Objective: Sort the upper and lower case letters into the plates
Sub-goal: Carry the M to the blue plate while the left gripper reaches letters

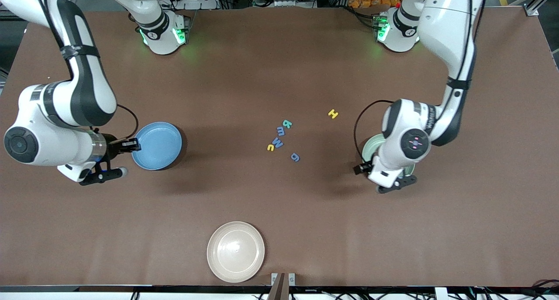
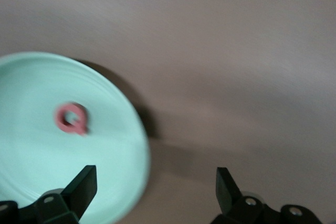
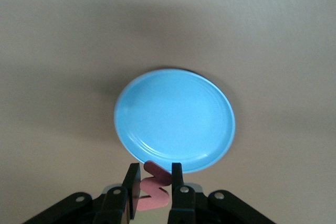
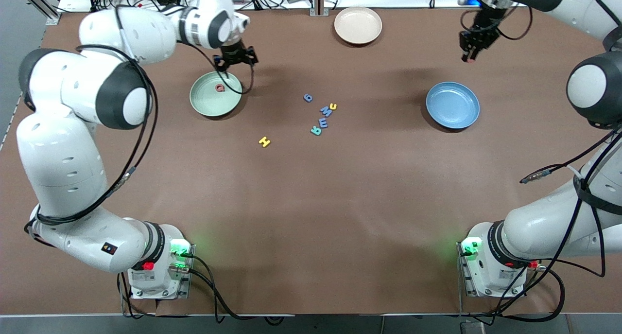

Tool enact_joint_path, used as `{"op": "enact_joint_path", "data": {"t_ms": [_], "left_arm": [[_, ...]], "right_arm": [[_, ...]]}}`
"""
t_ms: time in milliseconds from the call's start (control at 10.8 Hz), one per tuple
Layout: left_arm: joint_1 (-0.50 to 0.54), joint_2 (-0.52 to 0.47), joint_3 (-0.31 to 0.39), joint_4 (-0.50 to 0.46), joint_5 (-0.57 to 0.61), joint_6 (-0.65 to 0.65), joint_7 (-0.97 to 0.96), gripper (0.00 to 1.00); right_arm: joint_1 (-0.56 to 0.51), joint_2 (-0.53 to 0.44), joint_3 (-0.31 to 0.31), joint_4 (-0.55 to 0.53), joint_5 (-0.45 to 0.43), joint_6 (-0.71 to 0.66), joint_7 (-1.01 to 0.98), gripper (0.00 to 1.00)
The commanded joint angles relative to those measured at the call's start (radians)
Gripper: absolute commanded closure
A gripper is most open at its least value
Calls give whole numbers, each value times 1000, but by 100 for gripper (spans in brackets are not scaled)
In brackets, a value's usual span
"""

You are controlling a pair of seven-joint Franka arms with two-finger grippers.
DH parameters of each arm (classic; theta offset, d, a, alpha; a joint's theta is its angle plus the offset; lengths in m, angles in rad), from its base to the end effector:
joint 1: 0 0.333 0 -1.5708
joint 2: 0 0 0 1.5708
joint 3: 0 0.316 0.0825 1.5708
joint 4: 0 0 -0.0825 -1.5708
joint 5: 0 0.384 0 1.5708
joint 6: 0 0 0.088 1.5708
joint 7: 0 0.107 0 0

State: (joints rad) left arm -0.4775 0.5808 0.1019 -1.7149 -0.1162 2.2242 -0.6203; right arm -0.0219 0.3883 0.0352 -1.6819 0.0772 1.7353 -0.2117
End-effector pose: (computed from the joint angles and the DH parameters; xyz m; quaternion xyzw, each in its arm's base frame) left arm 0.6149 -0.2532 0.2477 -0.9878 -0.1512 0.0375 0.0014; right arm 0.6206 0.0134 0.3533 -0.9802 -0.0979 0.1614 0.0595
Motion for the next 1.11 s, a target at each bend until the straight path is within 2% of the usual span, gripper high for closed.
{"op": "enact_joint_path", "data": {"t_ms": [0, 93, 185, 370, 463, 556, 741, 834, 926, 1019], "left_arm": [[-84, 30, 12, 29, -26, -5, -41, 0], [-114, 28, 12, 29, -26, -5, -80, 0], [-147, 27, 9, 35, -28, -5, -148, 0], [-170, 25, -46, 46, -28, -11, -267, 0], [-173, 25, -91, 46, -28, -12, -312, 0], [-174, 27, -125, 44, -14, -12, -326, 0], [-188, 28, -146, 28, -8, -47, -200, 0], [-179, 19, -148, 18, 4, -104, -12, 0], [-179, -5, -143, 0, 7, -132, 90, 0], [-171, -34, -146, -43, 74, -132, 161, 0]], "right_arm": [[-76, -42, 17, -96, -40, 35, -130, 100], [-87, -29, 18, -96, -116, 42, -214, 100], [-92, -13, 18, -105, -138, 71, -285, 100], [-99, 6, 22, -159, -120, 117, -279, 100], [-101, 17, 22, -218, -70, 180, -273, 100], [-102, 23, 26, -270, -67, 257, -273, 100], [-96, 50, 29, -286, -63, 286, -272, 100], [-95, 61, 31, -288, -53, 297, -269, 100], [-89, 73, 38, -288, -13, 302, -268, 100], [-82, 81, 40, -286, 8, 305, -268, 100]]}}
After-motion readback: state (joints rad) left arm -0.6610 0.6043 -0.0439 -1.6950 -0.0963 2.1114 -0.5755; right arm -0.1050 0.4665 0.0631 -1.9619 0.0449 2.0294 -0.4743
